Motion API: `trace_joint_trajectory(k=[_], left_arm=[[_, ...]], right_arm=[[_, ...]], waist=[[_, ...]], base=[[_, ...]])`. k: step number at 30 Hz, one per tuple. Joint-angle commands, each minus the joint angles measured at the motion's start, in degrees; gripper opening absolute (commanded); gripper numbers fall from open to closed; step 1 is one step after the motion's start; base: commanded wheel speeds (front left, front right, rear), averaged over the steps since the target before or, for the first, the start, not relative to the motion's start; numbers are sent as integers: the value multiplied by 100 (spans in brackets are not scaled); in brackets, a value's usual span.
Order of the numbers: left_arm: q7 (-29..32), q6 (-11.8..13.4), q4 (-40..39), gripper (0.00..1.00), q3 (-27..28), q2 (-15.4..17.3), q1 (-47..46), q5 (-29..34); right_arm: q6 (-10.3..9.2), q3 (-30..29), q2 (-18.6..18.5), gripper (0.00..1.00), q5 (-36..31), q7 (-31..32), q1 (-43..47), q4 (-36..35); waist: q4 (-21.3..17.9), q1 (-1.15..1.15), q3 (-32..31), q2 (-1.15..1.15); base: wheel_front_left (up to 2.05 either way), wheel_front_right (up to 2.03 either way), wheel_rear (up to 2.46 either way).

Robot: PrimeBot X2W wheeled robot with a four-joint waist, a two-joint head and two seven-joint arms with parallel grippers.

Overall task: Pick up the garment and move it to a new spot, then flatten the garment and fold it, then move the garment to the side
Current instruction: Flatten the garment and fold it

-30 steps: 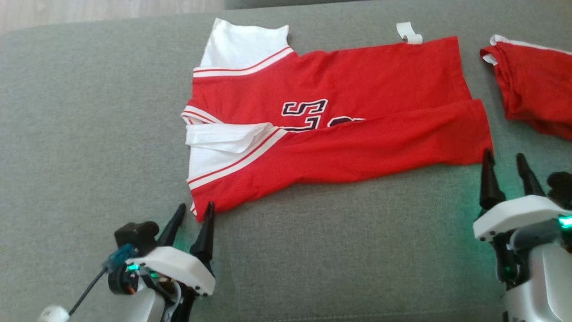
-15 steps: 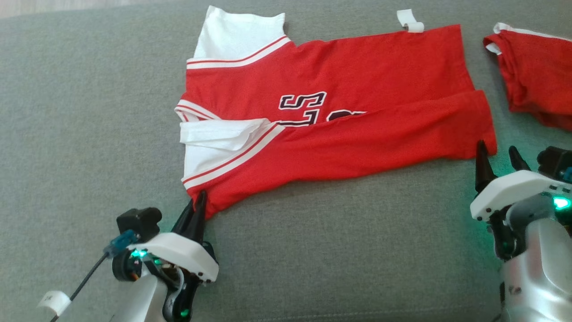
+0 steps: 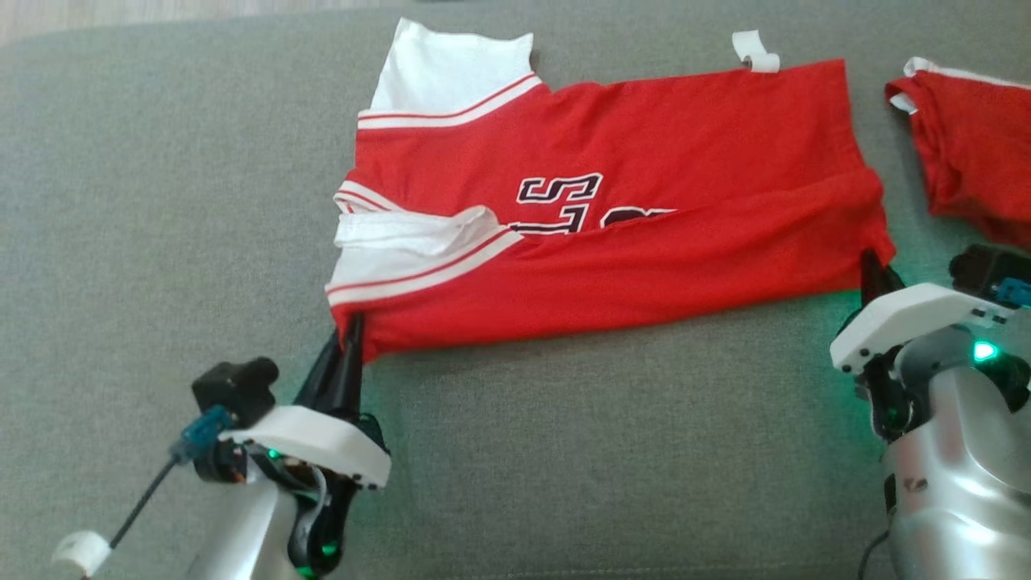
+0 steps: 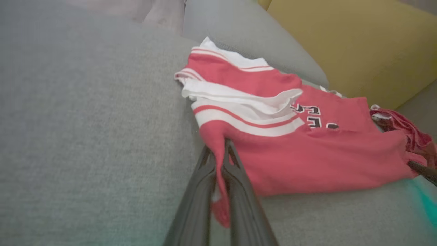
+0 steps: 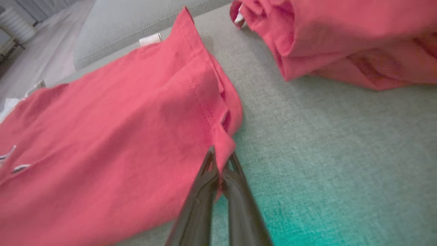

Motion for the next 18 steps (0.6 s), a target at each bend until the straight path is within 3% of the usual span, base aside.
trace_joint_trajectory(k=[1,8,13,18], left_arm=[[-95,39,-340,0,229,162,-199,25],[122,156,-1351,0,291,529,103,107],[622,259,-2268,0,260,865,801,72],[1038,513,-2941,0,303,1031,1625,-66]], right_arm=[[37,189,-16,0,167,-126,-194,-243],[37,474,-41,0,691,60,286,-1074],[37,594,-34,0,1005,462,1180,-1882],[37,470,-22,0,1122,643,2078,-2527]], waist=[[-23,0,-101,0],[-84,0,-476,0],[-120,0,-683,0],[-127,0,-768,0]], base=[[0,0,0],[0,0,0],[0,0,0],[0,0,0]])
